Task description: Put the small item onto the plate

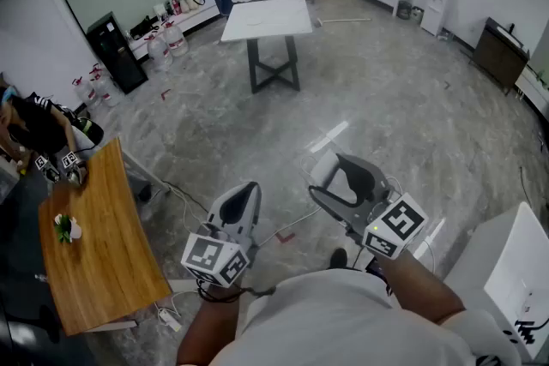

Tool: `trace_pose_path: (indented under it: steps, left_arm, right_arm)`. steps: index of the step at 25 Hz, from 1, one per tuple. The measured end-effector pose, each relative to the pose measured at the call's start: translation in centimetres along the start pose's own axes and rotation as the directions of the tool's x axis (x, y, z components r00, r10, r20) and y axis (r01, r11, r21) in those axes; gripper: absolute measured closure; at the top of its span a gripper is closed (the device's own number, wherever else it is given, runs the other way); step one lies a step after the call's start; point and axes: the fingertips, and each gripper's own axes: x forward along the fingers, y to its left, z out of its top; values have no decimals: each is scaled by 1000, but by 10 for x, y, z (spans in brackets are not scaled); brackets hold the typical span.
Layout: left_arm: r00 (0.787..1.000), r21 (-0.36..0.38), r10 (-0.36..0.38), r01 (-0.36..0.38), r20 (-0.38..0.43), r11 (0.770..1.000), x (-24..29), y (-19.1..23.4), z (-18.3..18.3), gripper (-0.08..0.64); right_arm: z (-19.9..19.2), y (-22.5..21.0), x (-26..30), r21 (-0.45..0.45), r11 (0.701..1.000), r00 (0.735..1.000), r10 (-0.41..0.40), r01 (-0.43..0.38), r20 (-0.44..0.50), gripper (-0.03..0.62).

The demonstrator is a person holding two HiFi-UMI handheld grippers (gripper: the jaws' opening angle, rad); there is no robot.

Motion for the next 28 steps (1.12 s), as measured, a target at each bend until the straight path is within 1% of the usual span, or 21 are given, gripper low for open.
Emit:
trace_pose_path:
  steps: [11,16,19,21,24,28]
  left_arm:
    - [1000,0,6,-6,-20,1000,-1,0,-6,554]
    - [1000,-2,20,-20,-20,1000,18,5,-7,554]
    - [999,0,23,-23,-28,1000,39,11,-13,554]
    - [999,-1,28,-28,-32,1000,61,16,-15,554]
    - [999,-3,36,-36,-35,999,102,26,-15,554]
    - [998,5,47,-47,-33,999,169,42,-8,554]
  right_arm:
    - [-3,1,-2,4,1000,1000,-1,1,1,296]
    - [-7,-23,1,6,1000,1000,-12,12,-1,296]
    - [-11,-48,5,8,1000,1000,-19,19,4,296]
    - [-13,-73,9,12,1000,1000,-23,23,0,296]
    - [-15,-117,18,20,999,1000,-27,27,-5,296]
    - [-5,-187,34,17,999,999,-36,36,9,296]
